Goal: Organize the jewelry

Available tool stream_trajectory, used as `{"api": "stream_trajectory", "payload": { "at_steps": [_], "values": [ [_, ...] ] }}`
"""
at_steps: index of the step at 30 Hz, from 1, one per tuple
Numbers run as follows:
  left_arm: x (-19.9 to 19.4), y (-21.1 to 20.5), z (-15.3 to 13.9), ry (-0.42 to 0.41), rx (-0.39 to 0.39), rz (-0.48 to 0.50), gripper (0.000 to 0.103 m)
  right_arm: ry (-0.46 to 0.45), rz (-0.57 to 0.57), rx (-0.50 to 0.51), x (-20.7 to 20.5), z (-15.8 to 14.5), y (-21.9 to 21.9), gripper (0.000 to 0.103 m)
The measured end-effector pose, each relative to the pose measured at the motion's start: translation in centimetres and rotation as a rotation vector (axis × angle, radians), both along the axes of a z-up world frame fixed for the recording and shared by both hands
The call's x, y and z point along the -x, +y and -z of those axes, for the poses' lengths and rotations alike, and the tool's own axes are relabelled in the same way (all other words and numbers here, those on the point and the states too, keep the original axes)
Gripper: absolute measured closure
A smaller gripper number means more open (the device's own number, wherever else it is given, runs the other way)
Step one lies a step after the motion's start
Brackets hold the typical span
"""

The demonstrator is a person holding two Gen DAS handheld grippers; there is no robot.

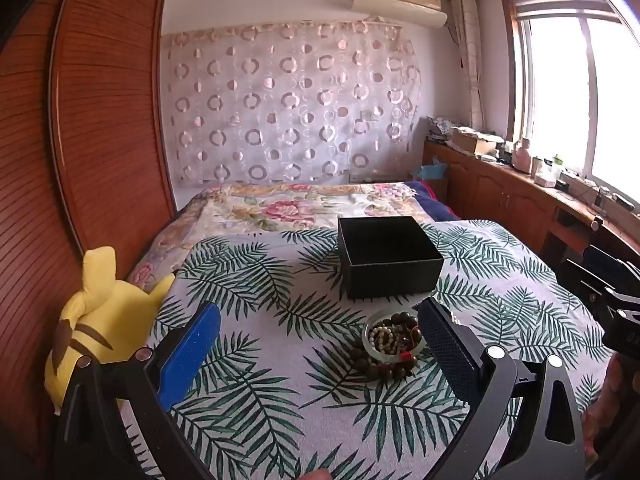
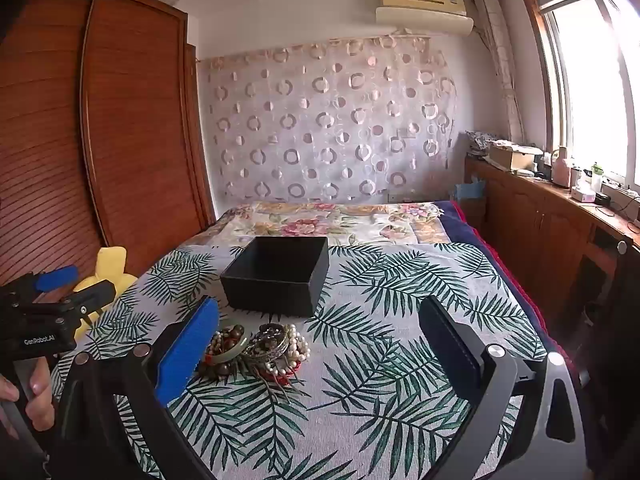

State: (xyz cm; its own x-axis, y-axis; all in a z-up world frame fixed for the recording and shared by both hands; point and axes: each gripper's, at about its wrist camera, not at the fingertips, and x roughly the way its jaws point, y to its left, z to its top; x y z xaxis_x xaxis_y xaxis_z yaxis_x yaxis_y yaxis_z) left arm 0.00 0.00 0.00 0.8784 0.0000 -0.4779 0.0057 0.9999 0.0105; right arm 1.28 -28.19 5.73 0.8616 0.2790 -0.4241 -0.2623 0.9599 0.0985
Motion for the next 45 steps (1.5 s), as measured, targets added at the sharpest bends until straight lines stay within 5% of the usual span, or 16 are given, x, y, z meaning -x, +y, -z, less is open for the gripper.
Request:
{"api": "stream_trajectory", "payload": {
  "at_steps": [45],
  "values": [
    [-0.06, -0.03, 0.03, -0.012, 0.007, -0.001, 0.007, -0.007, -0.002, 0.004, 0.24, -0.05, 0.17, 0.002]
  ]
}}
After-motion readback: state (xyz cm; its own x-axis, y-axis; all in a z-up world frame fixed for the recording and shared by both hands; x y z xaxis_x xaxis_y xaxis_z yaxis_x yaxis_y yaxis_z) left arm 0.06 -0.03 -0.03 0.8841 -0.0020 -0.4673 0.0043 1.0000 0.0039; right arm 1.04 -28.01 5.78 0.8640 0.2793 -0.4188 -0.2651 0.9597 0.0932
